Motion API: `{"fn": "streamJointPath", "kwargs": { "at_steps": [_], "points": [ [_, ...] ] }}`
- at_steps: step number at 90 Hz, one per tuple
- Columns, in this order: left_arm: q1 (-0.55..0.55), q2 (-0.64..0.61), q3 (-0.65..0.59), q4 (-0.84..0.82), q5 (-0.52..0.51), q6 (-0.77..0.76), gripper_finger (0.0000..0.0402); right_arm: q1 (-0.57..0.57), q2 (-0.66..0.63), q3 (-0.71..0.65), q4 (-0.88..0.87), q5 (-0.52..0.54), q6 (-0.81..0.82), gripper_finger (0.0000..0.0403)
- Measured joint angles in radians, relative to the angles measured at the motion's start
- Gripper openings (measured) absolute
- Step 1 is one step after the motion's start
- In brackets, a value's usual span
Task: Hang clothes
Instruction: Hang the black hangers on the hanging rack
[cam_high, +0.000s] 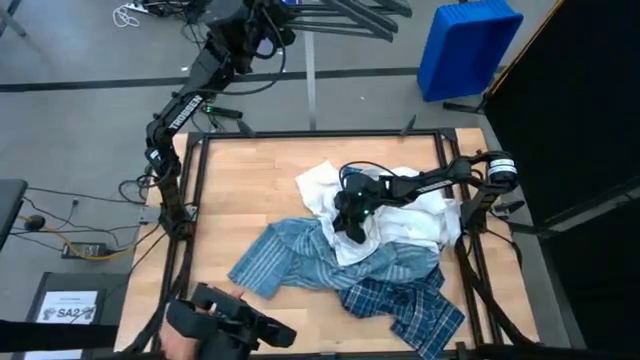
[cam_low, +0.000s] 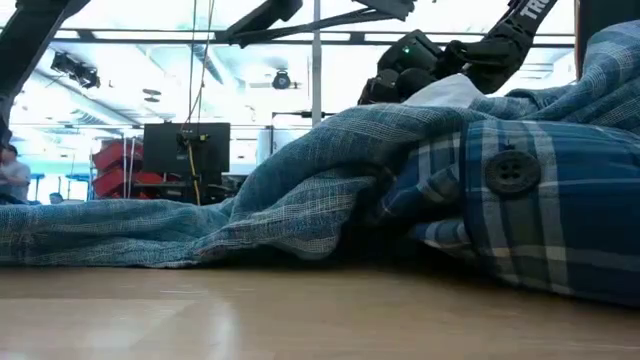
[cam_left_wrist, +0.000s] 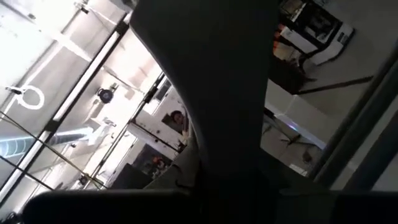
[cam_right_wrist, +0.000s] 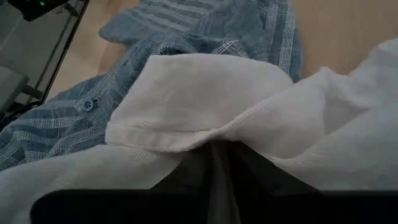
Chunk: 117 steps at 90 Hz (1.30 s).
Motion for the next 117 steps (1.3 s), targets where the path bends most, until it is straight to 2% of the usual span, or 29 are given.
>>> {"fn": "streamJointPath", "kwargs": {
  "at_steps": [20, 43, 54, 75, 90, 99, 117],
  "points": [
    [-0.002, 0.0, 0.0, -0.004, 0.0, -0.036, 0.0052, 0.0, 0.0, 0.0, 0.001, 0.003, 0.0, 0.0033],
    [-0.017, 0.0, 0.0, -0.014, -0.013, -0.069, 0.0052, -0.002, 0.0, 0.0, 0.005, 0.132, 0.001, 0.0045],
    [-0.037, 0.0, -0.001, 0.004, -0.027, -0.029, 0.0052, -0.021, -0.041, 0.006, 0.008, 0.143, 0.015, 0.0051],
    [-0.067, 0.0, -0.001, 0.021, -0.099, 0.066, 0.0052, -0.081, -0.249, 0.054, 0.023, 0.177, -0.05, 0.0052],
    [-0.071, -0.001, -0.001, 0.017, -0.101, 0.067, 0.0052, -0.134, -0.48, 0.062, 0.05, 0.45, -0.174, 0.0052],
    [-0.071, -0.002, -0.001, 0.011, -0.101, 0.061, 0.0052, -0.17, -0.628, 0.062, 0.115, 0.553, -0.26, 0.0052],
    [-0.073, -0.002, -0.001, 0.011, -0.101, 0.06, 0.0052, -0.294, -0.815, 0.065, 0.257, 0.566, -0.367, 0.0052]
  ]
}}
